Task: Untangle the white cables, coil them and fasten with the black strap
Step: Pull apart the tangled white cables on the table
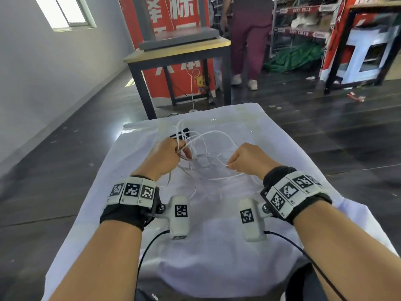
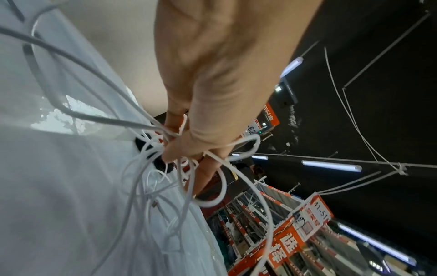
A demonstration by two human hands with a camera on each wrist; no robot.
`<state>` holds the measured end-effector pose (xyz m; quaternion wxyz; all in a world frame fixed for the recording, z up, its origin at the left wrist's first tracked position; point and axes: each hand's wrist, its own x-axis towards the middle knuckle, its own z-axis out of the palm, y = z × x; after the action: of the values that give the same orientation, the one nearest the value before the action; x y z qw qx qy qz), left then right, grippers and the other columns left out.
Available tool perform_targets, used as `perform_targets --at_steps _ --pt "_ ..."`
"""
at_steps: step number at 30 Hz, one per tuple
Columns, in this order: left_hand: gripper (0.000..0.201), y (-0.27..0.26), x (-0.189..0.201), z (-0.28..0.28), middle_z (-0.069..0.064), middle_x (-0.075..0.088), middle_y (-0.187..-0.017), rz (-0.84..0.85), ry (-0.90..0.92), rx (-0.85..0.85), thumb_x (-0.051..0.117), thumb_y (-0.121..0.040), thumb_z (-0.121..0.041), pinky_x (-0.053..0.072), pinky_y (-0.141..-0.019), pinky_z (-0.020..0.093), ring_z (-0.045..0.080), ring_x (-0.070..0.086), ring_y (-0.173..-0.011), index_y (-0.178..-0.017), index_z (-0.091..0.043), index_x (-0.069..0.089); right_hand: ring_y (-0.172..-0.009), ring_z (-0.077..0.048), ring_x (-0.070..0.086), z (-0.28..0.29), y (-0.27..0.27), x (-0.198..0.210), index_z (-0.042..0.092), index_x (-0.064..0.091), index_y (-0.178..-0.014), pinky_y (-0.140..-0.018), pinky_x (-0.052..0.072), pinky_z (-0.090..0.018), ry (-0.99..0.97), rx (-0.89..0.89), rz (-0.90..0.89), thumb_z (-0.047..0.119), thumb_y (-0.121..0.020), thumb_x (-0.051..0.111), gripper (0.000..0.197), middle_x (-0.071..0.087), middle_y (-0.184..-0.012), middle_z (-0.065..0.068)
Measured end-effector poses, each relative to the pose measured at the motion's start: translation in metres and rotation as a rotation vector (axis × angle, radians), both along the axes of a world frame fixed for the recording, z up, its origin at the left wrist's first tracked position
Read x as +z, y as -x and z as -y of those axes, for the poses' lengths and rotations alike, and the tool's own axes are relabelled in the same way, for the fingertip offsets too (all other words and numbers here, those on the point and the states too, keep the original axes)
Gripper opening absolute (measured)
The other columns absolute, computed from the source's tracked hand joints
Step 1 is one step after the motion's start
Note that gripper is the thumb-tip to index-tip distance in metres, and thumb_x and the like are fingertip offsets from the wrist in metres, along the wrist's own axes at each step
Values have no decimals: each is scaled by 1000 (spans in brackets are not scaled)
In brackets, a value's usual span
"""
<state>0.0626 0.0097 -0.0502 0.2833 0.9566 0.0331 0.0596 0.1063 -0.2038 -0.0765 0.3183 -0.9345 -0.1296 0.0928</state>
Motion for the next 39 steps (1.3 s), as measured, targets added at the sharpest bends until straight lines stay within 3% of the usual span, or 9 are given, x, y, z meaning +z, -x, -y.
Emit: perform_targets --at_steps 5,7,14,18,22,25,29,33,39 --pt "39 8 0 7 -6 67 -100 -304 -221 -196 46 -90 5 43 -78 14 10 60 -92 -88 -23 73 -92 -35 67 0 2 -1 -13 67 -91 -72 51 -35 -42 -6 -21 21 -90 62 34 70 -94 -22" --pt "24 10 2 10 -9 65 -89 -370 -156 -184 50 -91 3 41 -65 4 9 61 -85 -91 -14 68 -87 -34 67 2 3 0 -9 66 -84 -66 46 -30 -62 -34 20 27 -89 64 36 69 -90 -20" --pt "26 0 20 -9 4 56 -108 -115 169 267 39 -89 0 46 -80 29 21 54 -102 -93 -19 57 -98 -25 56 0 5 5 18 45 -131 -83 43 -27 -58 16 141 11 -89 59 45 46 -122 -12" --pt "22 -4 12 -5 1 52 -108 -52 171 327 38 -95 -17 39 -86 31 23 47 -98 -108 -21 55 -105 -22 60 0 9 6 13 68 -114 -82 42 -21 25 83 57 4 -92 49 31 63 -121 -9" --pt "59 -6 -4 7 5 57 -125 -259 176 214 57 -87 -47 45 -98 40 28 54 -113 -136 -17 43 -86 -26 70 6 6 12 -7 69 -100 -85 56 -36 -127 -49 -45 -2 -86 47 27 71 -99 -19" --pt "35 -3 -7 11 -1 53 -99 -332 77 142 63 -91 -27 40 -80 24 19 52 -97 -121 -14 49 -87 -32 70 12 0 12 -15 63 -104 -86 55 -45 -168 -116 -82 -4 -85 47 27 70 -94 -25" --pt "17 -3 -7 6 1 57 -83 -404 79 96 71 -83 -9 39 -75 26 20 54 -89 -97 -13 61 -94 -35 68 18 -4 13 -10 62 -108 -89 53 -44 -183 -193 -63 -5 -88 44 27 68 -102 -25" --pt "30 -4 -6 6 2 57 -87 -338 11 0 62 -78 14 41 -77 31 18 50 -87 -96 -9 68 -82 -36 60 18 -9 10 -13 54 -120 -74 53 -37 -220 -223 -66 -6 -85 38 38 58 -119 -31" --pt "54 0 1 4 3 68 -95 -225 -146 -114 48 -78 17 51 -83 36 24 61 -91 -60 -31 64 -76 -20 57 12 -15 4 18 35 -145 -65 49 -26 -233 -91 -227 1 -93 41 54 50 -120 -11"
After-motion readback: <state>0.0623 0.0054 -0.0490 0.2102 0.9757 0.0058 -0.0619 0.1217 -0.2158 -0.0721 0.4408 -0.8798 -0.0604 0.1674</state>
